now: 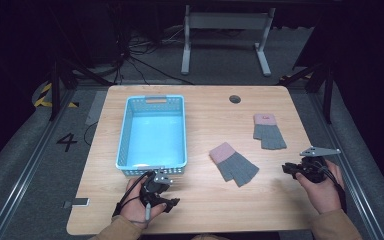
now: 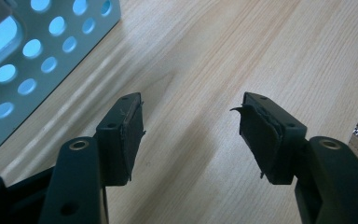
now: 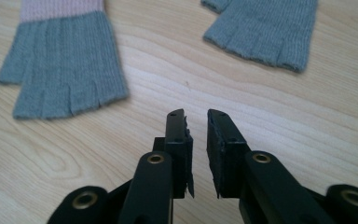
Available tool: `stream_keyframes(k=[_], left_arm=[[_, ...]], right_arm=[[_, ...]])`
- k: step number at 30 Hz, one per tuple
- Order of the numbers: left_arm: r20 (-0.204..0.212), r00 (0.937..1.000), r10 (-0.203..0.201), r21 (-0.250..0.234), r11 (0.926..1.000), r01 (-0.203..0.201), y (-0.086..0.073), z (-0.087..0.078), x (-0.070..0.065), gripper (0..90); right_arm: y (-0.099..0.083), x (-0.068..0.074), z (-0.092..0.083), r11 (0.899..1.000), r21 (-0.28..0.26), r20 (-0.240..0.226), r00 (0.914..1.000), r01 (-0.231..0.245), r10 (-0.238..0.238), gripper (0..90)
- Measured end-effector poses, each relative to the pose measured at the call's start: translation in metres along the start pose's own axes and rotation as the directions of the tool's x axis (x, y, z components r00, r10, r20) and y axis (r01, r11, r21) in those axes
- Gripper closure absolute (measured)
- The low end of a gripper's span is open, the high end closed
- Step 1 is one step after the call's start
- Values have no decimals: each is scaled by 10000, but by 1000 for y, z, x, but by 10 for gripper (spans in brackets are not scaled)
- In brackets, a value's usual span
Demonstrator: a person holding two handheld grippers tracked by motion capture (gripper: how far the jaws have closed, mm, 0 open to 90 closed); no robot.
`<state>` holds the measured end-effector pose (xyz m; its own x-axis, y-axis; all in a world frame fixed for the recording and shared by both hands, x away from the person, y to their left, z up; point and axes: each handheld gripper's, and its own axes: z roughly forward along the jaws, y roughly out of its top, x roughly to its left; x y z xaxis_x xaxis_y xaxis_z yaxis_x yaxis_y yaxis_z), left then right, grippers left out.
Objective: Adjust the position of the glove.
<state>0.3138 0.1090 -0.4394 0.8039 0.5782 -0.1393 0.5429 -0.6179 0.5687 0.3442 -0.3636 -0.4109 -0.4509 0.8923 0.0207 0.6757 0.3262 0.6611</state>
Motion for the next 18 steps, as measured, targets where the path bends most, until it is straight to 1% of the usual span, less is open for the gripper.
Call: stream_keyframes(k=[1,4,5,6,7,8,12,14,16,18], left_arm=[[15,10000,-31,-35,10000,31,0,0,0,401],[123,9999,72,-69,10000,-71,2,0,-1,388],[269,9996,129,-167,9998,-125,3,0,-1,386],[288,9994,184,-185,9997,-179,3,0,-2,386],[330,9991,269,-145,9995,-264,3,0,-2,384],[388,9989,258,-87,9996,-255,3,0,-2,369],[335,9991,256,-123,9996,-252,4,0,-2,374],[309,9992,263,-145,9996,-259,3,-1,-2,374],[301,9992,260,-138,9996,-256,3,-1,-2,374],[281,9993,247,-140,9996,-243,3,-2,-2,374]], right_arm=[[1,1,0,10000,-79,-37,10000,-14,14,779],[4,2,-1,9999,-158,-74,10000,17,-19,765],[7,5,-2,9995,-311,-274,9996,-52,44,743],[7,5,-2,9995,-311,-274,9996,-52,44,743],[9,6,-1,9994,-349,-319,9995,-44,33,734],[11,9,-1,9992,-403,-369,9993,2,-17,724],[20,16,-1,9985,-543,-740,9972,34,-74,707],[25,20,0,9980,-623,-776,9968,134,-182,699],[31,27,2,9979,-621,-969,9950,200,-260,691],[32,28,4,9975,-661,-1012,9943,264,-330,685]])
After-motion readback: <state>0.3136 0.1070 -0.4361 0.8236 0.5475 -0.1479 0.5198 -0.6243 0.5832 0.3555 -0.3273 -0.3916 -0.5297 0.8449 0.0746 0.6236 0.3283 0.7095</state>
